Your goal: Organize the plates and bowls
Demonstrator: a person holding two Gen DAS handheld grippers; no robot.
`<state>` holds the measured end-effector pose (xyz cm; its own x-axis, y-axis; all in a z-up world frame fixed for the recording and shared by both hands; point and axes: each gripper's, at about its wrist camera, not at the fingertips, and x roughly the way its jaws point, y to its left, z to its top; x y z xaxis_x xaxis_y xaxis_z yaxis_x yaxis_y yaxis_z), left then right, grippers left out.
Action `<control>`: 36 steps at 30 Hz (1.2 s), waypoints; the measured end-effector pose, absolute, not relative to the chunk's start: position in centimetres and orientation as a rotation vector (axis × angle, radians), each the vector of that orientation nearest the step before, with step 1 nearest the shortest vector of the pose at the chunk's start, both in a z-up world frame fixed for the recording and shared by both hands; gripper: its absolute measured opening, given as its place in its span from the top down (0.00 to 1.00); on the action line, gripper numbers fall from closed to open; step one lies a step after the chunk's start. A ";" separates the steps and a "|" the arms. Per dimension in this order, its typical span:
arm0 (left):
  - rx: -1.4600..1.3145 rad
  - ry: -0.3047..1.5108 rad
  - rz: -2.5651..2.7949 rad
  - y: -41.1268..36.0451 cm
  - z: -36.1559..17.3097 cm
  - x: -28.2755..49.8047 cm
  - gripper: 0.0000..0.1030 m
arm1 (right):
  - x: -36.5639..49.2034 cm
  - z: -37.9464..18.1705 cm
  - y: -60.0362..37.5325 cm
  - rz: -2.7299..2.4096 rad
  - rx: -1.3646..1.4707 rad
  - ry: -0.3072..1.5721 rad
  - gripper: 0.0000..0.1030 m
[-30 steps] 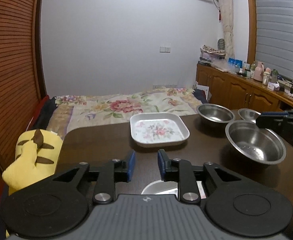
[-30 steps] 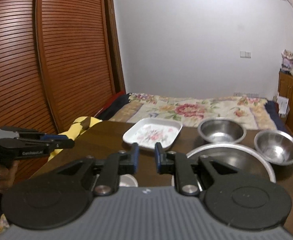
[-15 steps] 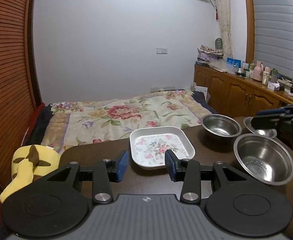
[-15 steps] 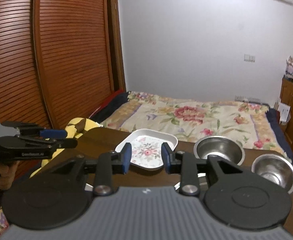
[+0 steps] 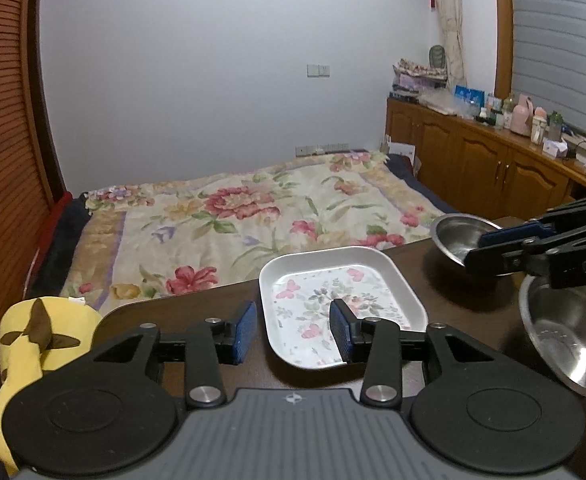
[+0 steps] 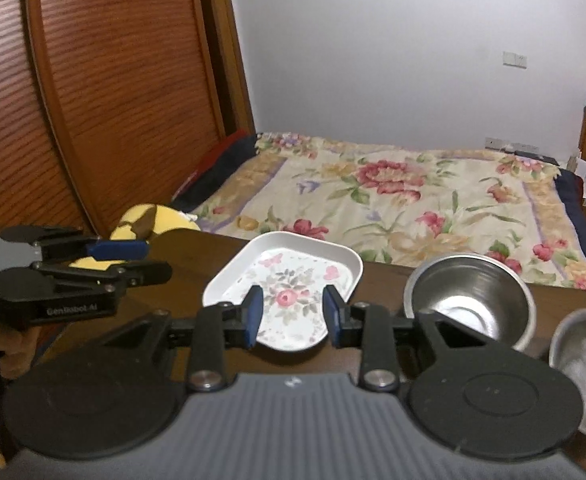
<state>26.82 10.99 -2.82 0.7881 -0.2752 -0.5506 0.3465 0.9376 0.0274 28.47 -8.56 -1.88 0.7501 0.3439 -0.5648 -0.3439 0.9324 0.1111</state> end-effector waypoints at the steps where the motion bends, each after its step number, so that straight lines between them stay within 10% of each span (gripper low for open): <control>1: 0.131 0.582 -0.339 10.9 -3.2 27.4 0.59 | 29.1 -2.1 -8.3 0.379 -0.010 0.627 0.67; 36: 0.089 0.734 -0.395 11.3 -9.1 35.6 0.84 | 38.9 -7.5 -8.2 0.467 -0.108 0.922 0.75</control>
<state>35.55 11.30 -9.09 0.6726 -0.3199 -0.6672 0.3816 0.9225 -0.0577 38.95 -8.17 -7.46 0.5119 0.3421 -0.7880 -0.4333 0.8949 0.1069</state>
